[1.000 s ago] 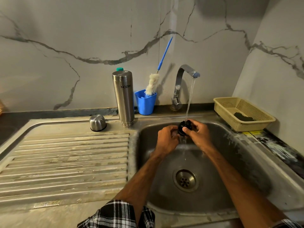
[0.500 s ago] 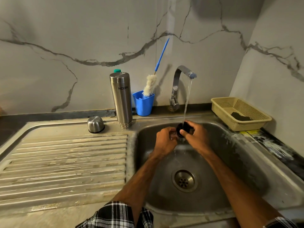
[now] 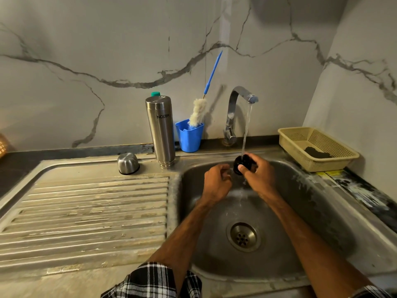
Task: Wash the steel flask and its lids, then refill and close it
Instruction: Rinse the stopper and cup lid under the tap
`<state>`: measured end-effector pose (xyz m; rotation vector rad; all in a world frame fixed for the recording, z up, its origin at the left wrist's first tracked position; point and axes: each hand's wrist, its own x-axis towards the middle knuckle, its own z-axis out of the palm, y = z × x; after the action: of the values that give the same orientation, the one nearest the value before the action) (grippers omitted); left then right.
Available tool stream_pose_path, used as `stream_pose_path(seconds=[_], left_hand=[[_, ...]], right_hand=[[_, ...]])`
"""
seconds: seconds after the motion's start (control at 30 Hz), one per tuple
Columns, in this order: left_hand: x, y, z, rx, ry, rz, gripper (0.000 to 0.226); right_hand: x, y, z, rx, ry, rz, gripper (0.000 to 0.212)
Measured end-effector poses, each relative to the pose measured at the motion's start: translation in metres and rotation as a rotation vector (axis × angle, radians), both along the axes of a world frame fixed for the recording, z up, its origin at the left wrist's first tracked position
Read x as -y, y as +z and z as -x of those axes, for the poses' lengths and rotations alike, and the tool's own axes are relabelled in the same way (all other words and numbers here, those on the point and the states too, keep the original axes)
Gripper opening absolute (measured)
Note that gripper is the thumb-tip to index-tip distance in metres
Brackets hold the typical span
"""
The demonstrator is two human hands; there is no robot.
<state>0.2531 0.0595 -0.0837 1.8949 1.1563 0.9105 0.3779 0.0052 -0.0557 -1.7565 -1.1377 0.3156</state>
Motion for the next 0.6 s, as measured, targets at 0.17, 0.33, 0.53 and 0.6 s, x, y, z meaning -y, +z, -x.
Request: stream_pose_path(seconds=[0.17, 0.33, 0.53, 0.6], left_hand=[[0.006, 0.015, 0.002, 0.096, 0.01, 0.039, 0.057], [0.009, 0.043, -0.002, 0.14, -0.019, 0.05, 0.075], [-0.012, 0.086, -0.025, -0.01, -0.096, 0.04, 0.07], [-0.021, 0.087, -0.032, -0.079, -0.121, 0.056, 0.079]], right_hand=[[0.003, 0.0, -0.002, -0.009, 0.014, 0.021, 0.05], [0.005, 0.004, -0.003, -0.002, 0.062, 0.008, 0.05], [0.011, 0.009, -0.002, -0.056, 0.117, -0.02, 0.046], [0.012, 0.009, -0.001, -0.064, 0.119, -0.031, 0.044]])
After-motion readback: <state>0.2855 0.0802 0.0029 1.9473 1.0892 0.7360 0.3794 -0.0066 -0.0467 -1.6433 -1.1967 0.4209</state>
